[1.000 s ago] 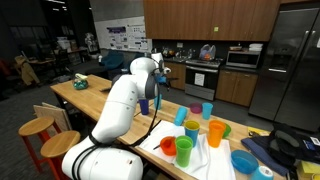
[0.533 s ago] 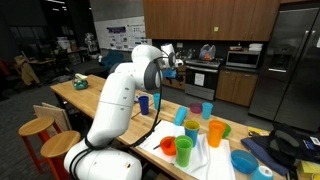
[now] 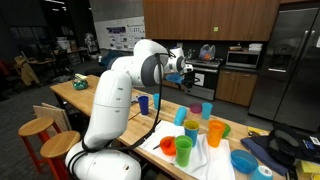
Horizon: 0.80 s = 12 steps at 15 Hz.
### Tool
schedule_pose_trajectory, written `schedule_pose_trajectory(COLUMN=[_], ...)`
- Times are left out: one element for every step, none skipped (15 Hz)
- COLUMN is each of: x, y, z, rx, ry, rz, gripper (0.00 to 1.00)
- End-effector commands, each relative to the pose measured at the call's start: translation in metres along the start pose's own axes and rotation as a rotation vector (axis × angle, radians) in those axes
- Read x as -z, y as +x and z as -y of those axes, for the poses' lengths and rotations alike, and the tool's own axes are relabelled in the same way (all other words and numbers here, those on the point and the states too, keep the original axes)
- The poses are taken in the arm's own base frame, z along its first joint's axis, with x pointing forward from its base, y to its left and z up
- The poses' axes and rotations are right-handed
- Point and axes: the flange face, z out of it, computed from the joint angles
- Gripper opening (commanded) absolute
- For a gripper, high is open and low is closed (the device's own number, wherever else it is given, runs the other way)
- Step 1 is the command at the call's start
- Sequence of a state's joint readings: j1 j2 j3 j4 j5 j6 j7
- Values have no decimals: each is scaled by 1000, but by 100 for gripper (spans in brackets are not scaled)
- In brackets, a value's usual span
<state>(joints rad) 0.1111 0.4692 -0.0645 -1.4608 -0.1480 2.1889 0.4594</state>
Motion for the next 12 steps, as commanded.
schedule_pose_trajectory(x=[1, 2, 2, 2, 2, -3, -7, -12, -19, -26, -32, -37], y=[-1, -3, -3, -4, -3, -5, -7, -10, -12, -17, -20, -21], z=[2, 6, 8, 8, 8, 13, 22, 28, 35, 43, 50, 53], rx=[0, 1, 1, 0, -1, 7, 8, 3, -2, -47, -62, -90], ry=[1, 3, 4, 5, 5, -13, -11, -17, -9, -24, -11, -11], rz=[1, 1, 0, 0, 0, 12, 33, 67, 119, 194, 258, 312], gripper=[100, 100, 100, 100, 100, 100, 100, 100, 100, 100, 100, 100])
